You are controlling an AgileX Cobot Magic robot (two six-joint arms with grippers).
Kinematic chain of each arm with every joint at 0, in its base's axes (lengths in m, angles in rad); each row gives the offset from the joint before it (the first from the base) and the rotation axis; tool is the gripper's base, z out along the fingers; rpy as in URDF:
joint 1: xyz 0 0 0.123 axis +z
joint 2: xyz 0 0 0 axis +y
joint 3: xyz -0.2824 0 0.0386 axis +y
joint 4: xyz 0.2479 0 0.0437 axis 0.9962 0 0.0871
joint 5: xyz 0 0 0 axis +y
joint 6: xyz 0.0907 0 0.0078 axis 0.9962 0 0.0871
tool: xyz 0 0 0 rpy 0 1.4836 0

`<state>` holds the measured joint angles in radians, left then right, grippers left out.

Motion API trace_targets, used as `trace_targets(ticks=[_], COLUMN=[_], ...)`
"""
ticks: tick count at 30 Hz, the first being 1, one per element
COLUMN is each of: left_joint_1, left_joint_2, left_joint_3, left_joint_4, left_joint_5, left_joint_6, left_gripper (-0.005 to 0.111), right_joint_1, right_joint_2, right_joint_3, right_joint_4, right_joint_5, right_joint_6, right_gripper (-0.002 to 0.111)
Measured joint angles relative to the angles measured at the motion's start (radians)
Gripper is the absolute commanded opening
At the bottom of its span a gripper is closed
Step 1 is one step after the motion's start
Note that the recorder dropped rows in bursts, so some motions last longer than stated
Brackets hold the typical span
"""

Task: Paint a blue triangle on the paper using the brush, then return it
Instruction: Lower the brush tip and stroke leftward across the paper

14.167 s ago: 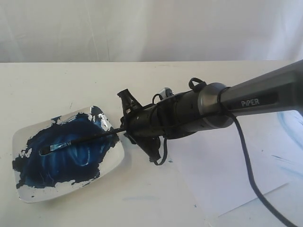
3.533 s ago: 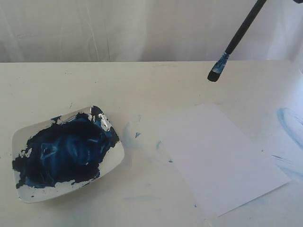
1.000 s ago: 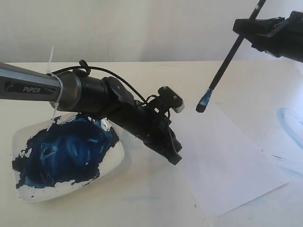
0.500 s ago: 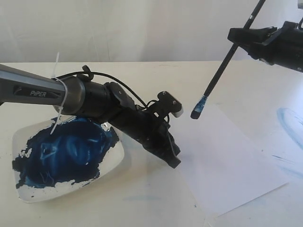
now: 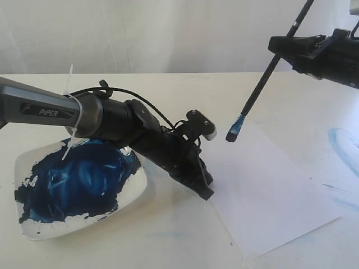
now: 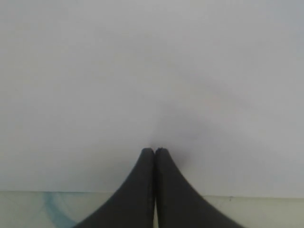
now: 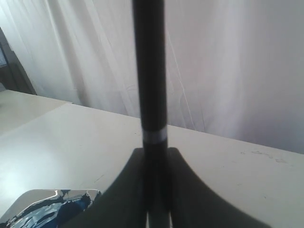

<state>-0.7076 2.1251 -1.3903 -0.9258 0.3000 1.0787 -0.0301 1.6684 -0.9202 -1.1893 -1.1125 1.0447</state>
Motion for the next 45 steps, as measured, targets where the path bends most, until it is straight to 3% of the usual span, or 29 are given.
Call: trace_targets(ticks=[35,45], left_joint_1=[0.000,0.000], left_joint_2=[-0.002,-0.002], left_joint_3=[-0.001,-0.001], left_joint_4=[0.017,0.017], left_joint_5=[-0.023,-0.031], left_joint_6=[0.000,0.000], left_gripper=[0.000,0.000], right_joint_1=[0.000,0.000], right_joint_2=[0.000,0.096], right_joint_3=[0.000,0.000], right_joint_4=[-0.029,-0.034], right_joint_5=[0.016,-0.017], right_joint_6=[0.000,-0.006], right_gripper=[0.000,0.000])
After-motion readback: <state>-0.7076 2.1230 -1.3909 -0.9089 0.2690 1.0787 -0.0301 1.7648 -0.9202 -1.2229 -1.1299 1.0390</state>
